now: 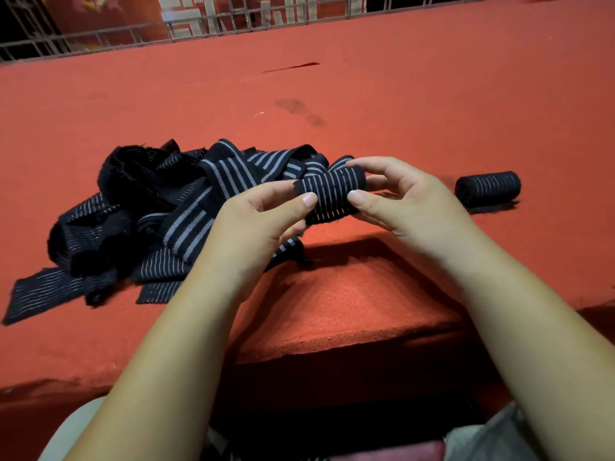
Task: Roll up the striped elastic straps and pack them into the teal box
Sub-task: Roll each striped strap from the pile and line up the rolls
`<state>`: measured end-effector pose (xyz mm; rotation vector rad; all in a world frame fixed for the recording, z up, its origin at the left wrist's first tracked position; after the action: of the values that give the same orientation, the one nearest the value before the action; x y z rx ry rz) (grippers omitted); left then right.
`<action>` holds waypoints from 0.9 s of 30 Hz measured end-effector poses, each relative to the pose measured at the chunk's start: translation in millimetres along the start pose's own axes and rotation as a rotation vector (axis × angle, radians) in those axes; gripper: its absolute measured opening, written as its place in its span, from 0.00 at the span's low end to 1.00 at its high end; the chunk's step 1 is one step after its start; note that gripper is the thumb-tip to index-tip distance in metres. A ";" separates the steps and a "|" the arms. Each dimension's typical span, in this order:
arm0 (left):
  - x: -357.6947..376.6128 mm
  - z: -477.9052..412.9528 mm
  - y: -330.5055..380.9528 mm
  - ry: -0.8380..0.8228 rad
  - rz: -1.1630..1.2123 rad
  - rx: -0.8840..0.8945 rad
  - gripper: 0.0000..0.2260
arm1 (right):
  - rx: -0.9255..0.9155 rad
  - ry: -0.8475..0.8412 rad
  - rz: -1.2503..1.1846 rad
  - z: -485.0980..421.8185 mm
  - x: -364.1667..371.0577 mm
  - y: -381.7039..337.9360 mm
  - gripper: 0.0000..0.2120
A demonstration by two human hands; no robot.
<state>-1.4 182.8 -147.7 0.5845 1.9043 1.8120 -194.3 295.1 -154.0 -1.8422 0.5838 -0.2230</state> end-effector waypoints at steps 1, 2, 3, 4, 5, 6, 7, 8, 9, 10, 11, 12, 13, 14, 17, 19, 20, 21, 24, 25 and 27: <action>2.5 1.1 0.3 -0.004 -0.004 -0.007 0.10 | -0.001 0.009 0.027 1.5 -3.2 -1.6 0.17; 5.7 2.4 0.0 -0.005 -0.004 -0.014 0.11 | -0.001 0.017 0.054 3.0 -6.5 -2.9 0.18; 8.9 3.6 -0.2 -0.005 0.002 -0.023 0.11 | -0.002 0.022 0.084 4.8 -10.1 -4.3 0.18; 13.1 4.5 -0.6 -0.004 0.008 -0.032 0.11 | -0.002 0.029 0.116 5.8 -14.0 -4.9 0.18; 17.9 5.6 -0.8 -0.006 0.016 -0.041 0.10 | 0.004 0.035 0.144 7.5 -18.3 -5.6 0.17; 23.5 6.3 -1.1 -0.015 0.017 -0.045 0.10 | 0.015 0.043 0.164 8.9 -22.9 -5.3 0.17; 29.9 7.0 -1.1 -0.026 0.020 -0.044 0.09 | 0.029 0.052 0.181 10.6 -28.1 -4.7 0.17; 36.6 6.7 -1.1 -0.031 0.022 -0.043 0.10 | 0.042 0.062 0.198 12.4 -34.0 -4.5 0.17; 43.1 6.4 -0.9 -0.029 0.027 -0.047 0.10 | 0.056 0.074 0.212 14.2 -40.0 -3.6 0.16; 49.7 6.0 -0.6 -0.027 0.030 -0.051 0.10 | 0.067 0.087 0.222 15.9 -46.4 -2.7 0.16; 56.8 5.0 -0.2 -0.031 0.025 -0.054 0.10 | 0.074 0.101 0.234 17.9 -53.4 -2.3 0.16; 65.1 3.2 -0.5 -0.039 0.010 -0.054 0.10 | 0.080 0.117 0.247 19.6 -61.2 -1.2 0.16; 73.6 1.5 -0.6 -0.043 -0.002 -0.055 0.11 | 0.084 0.133 0.261 21.5 -69.6 0.4 0.15; 82.3 -1.0 -1.3 -0.038 -0.005 -0.057 0.11 | 0.092 0.152 0.276 23.2 -78.5 2.7 0.15; 110.0 -11.0 -5.2 -0.005 -0.002 -0.076 0.11 | 0.134 0.191 0.319 29.0 -105.3 8.8 0.15; 130.2 -19.7 -11.6 -0.014 -0.041 -0.086 0.14 | 0.160 0.212 0.358 33.8 -122.3 10.9 0.15; 140.1 -23.9 -15.3 -0.026 -0.066 -0.088 0.14 | 0.171 0.221 0.384 36.4 -129.9 11.2 0.15; 150.9 -28.4 -19.6 -0.041 -0.092 -0.093 0.15 | 0.182 0.236 0.408 39.2 -139.0 11.4 0.16; 177.9 -38.5 -28.5 -0.076 -0.155 -0.101 0.15 | 0.221 0.296 0.451 43.3 -161.2 18.0 0.17; 187.7 -41.4 -30.6 -0.081 -0.167 -0.104 0.14 | 0.240 0.313 0.464 44.4 -168.4 21.0 0.17; 206.1 -48.0 -34.8 -0.085 -0.194 -0.101 0.12 | 0.266 0.341 0.525 45.0 -181.8 26.7 0.19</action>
<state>-196.7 262.6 -186.5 0.4197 1.7383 1.7199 -338.7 416.2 -170.7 -1.3465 1.1910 -0.2477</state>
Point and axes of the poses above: each hand's wrist, its own z-axis away from the middle knuckle, its own x-axis out of the palm, y = z × x, the point moved 4 cm from there along -z, towards the middle knuckle, and after that the axes turned 4 degrees about -x, right-handed, at the moved point
